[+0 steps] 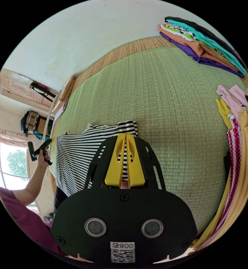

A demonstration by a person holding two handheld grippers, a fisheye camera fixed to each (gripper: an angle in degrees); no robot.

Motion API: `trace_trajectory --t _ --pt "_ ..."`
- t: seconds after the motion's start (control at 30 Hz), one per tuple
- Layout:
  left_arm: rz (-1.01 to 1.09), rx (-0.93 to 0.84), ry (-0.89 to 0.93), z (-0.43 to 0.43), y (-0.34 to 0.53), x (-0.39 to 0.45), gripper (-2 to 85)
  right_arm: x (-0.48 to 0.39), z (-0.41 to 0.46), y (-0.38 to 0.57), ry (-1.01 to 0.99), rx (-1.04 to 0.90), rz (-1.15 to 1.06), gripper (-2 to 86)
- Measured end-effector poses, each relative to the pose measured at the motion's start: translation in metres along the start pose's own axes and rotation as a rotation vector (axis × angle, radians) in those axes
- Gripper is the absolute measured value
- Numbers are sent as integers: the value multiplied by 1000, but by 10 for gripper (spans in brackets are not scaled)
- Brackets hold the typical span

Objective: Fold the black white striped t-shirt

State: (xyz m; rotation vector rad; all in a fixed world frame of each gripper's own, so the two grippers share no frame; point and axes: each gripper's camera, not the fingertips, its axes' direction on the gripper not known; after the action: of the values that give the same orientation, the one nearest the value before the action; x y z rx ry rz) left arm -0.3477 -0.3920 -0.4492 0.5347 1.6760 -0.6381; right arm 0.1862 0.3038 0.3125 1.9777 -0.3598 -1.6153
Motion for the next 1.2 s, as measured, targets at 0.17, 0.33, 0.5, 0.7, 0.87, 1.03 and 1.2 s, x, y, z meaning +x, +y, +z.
trace_trajectory --t 0.17,0.33,0.5,0.7,0.87,1.03,1.2 --pt "114 -18 162 2 12 38 2 -1 -2 6 1 5 -7 0" --pt "244 -175 95 49 22 84 1 3 0 6 -2 8 4 0" --pt "147 -173 90 52 26 56 2 11 -8 3 5 21 30 1" --pt "125 -151 113 15 48 48 12 22 -23 15 -86 38 51 3" --pt "73 -178 130 -34 100 20 47 27 -50 60 -126 0 15 16" --pt "-32 -234 131 -75 172 -19 72 56 -79 134 -220 -28 62 55" --pt "-127 -286 178 -83 234 -41 80 79 -91 192 -300 -58 120 73"
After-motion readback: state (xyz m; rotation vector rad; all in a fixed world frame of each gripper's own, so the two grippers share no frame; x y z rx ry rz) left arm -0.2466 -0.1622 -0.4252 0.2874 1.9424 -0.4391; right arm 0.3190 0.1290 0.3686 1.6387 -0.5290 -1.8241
